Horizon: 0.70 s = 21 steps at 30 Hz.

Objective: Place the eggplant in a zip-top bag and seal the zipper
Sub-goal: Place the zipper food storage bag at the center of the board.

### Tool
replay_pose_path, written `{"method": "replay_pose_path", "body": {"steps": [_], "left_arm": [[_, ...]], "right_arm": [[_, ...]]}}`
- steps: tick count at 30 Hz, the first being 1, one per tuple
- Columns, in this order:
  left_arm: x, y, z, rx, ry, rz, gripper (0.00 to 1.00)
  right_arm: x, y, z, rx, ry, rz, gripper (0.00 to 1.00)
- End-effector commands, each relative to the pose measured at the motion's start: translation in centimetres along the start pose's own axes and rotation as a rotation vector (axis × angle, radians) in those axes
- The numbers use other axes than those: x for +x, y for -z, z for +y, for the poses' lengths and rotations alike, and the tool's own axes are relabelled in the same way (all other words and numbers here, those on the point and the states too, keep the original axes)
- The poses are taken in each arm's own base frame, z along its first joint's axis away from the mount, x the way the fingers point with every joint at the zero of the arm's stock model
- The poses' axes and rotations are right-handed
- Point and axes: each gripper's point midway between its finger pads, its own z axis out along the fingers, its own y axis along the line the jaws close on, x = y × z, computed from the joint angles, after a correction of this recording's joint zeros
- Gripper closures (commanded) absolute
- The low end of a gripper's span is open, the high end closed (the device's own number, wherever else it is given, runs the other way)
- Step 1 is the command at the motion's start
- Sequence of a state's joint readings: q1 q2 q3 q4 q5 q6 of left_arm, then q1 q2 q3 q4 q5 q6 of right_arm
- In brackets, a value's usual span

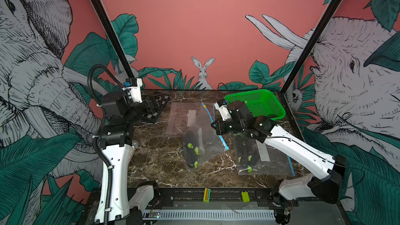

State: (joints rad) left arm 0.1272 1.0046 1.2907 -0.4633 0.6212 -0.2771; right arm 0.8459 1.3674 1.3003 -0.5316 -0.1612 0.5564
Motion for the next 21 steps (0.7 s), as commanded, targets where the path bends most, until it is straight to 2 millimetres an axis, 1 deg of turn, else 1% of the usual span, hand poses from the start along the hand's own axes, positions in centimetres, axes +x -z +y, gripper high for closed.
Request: {"method": "replay_pose_path", "body": {"steps": [1, 6, 10, 14, 15, 16, 17, 19, 20, 21], "left_arm": [[0.2, 0.2, -0.1, 0.013, 0.001, -0.012, 0.22], [0.8, -0.9, 0.1, 0.044, 0.035, 0.019, 0.21], [1.5, -1.3, 0.2, 0.049, 0.037, 0.039, 0.20], [2.6, -1.8, 0.5, 0.034, 0.035, 0.066, 0.18], [3.0, -2.1, 0.6, 0.030, 0.037, 0.076, 0.18], [3.2, -2.3, 0.5, 0.029, 0.039, 0.085, 0.17], [3.6, -2.6, 0.4, 0.032, 0.040, 0.097, 0.16], [4.5, -3.2, 0.4, 0.012, 0.034, 0.119, 0.15], [4.9, -3.6, 0.3, 0.010, 0.031, 0.134, 0.14], [5.4, -4.0, 0.3, 0.007, 0.036, 0.148, 0.13]], "right_arm": [[1.3, -0.2, -2.5, 0.081, -0.065, -0.027, 1.00], [3.6, 0.4, -5.6, 0.197, -0.063, 0.002, 1.00], [5.5, 1.1, -8.0, 0.276, -0.078, 0.014, 1.00], [7.2, 1.9, -10.7, 0.321, -0.150, 0.006, 1.00], [7.6, 2.2, -11.4, 0.337, -0.165, 0.001, 0.97], [8.0, 2.6, -12.0, 0.360, -0.172, 0.001, 0.90], [8.3, 3.4, -12.8, 0.395, -0.180, -0.006, 0.81], [8.4, 4.9, -14.1, 0.454, -0.181, -0.031, 0.58], [8.0, 5.8, -14.5, 0.475, -0.178, -0.053, 0.50], [7.5, 6.7, -14.8, 0.491, -0.177, -0.074, 0.45]]}}
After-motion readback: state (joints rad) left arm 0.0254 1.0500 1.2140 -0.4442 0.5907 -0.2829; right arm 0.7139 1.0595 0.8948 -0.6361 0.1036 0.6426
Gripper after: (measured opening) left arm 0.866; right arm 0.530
